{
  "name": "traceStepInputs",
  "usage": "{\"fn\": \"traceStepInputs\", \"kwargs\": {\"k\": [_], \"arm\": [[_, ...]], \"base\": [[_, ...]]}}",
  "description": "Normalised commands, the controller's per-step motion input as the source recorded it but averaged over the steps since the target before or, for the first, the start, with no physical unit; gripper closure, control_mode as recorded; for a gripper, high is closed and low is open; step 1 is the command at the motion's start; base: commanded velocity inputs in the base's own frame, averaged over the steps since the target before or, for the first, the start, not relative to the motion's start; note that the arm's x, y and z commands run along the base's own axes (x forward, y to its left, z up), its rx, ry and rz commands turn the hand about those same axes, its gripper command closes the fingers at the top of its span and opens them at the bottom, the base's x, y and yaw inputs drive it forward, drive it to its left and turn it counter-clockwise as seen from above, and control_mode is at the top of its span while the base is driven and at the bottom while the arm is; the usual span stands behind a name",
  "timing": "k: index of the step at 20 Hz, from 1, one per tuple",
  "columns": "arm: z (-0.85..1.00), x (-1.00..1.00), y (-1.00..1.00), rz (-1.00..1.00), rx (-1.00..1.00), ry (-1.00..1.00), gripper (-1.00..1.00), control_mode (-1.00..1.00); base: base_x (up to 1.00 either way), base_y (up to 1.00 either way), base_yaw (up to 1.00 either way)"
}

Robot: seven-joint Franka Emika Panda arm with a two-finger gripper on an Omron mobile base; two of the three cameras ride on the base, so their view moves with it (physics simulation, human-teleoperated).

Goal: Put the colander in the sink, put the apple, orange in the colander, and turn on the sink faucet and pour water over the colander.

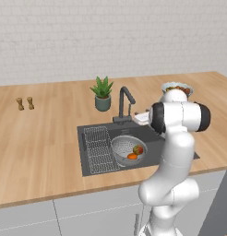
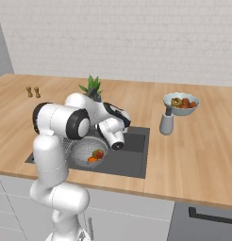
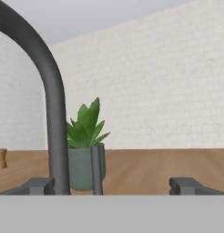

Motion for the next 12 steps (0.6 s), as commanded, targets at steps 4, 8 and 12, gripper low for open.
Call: {"fn": "traceStepInputs", "kwargs": {"k": [4,8,12], "arm": [[-0.04,0.17,0.08,0.00,0.00,-0.13,-1.00,-1.00],[0.00,0.18,0.01,0.00,0.00,-0.01,-1.00,-1.00],[-0.10,0.07,-0.13,0.00,0.01,0.00,-1.00,-1.00]], "base": [[0.00,0.00,0.00],[0.00,0.00,0.00],[0.00,0.00,0.00]]}}
